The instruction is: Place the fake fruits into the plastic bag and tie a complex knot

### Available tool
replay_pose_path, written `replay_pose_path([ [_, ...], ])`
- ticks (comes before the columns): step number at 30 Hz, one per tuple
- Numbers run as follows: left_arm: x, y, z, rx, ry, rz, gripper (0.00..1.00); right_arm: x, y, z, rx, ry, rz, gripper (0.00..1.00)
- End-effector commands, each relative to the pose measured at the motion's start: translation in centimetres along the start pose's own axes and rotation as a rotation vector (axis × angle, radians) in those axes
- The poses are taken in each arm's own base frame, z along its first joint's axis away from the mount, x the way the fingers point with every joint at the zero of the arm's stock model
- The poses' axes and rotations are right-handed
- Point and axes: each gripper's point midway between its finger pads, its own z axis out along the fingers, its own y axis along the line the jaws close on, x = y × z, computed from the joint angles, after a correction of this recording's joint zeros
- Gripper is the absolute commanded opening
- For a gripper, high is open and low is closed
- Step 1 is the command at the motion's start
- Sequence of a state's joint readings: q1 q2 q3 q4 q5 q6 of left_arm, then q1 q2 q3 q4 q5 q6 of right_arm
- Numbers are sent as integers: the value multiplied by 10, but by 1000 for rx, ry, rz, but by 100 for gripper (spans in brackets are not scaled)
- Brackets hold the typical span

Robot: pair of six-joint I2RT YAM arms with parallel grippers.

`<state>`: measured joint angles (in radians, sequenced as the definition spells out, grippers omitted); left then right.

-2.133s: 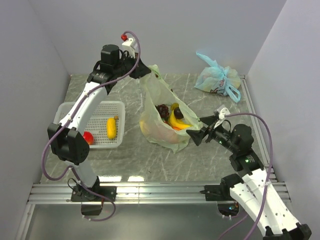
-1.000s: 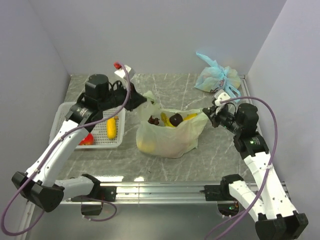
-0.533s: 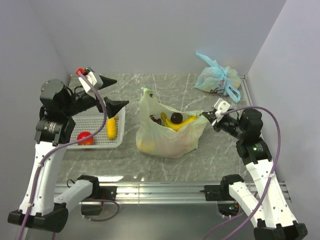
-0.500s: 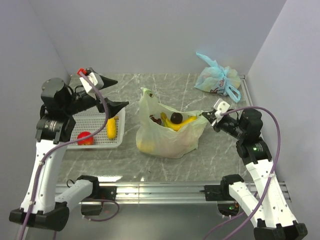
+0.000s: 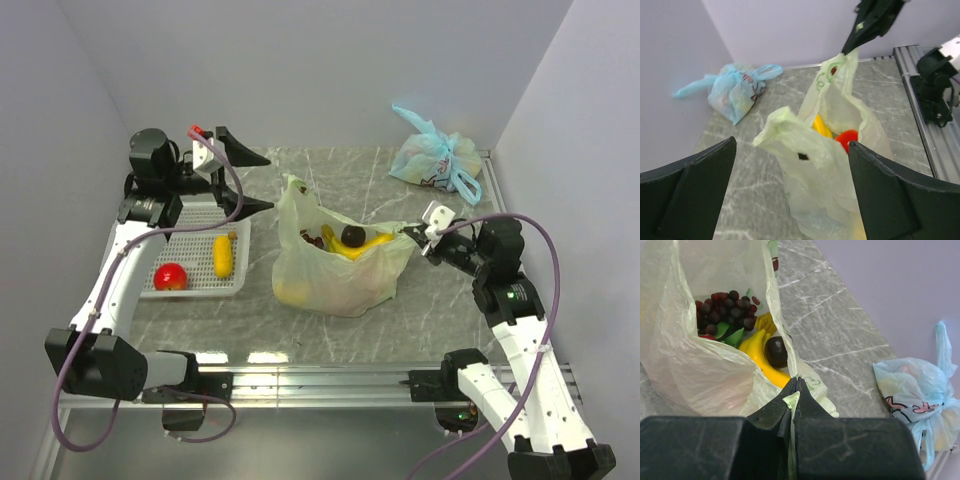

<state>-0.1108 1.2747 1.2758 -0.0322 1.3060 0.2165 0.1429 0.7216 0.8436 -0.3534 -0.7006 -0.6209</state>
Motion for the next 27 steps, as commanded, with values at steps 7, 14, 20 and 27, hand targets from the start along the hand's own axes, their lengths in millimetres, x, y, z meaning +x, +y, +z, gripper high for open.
replay_pose_path([
  [7,-24,-20,28,206,-80,103,99,-12,-10,0,9,-17,-49,0],
  [14,-16,-3,40,211,-96,112,99,-13,-6,0,-10,-28,-74,0],
  [20,-2,-7,54,286,-93,97,99,-15,-5,0,-22,-34,-82,0],
  [27,20,-18,65,366,-87,13,99,-13,-3,-1,-27,-32,-92,0],
])
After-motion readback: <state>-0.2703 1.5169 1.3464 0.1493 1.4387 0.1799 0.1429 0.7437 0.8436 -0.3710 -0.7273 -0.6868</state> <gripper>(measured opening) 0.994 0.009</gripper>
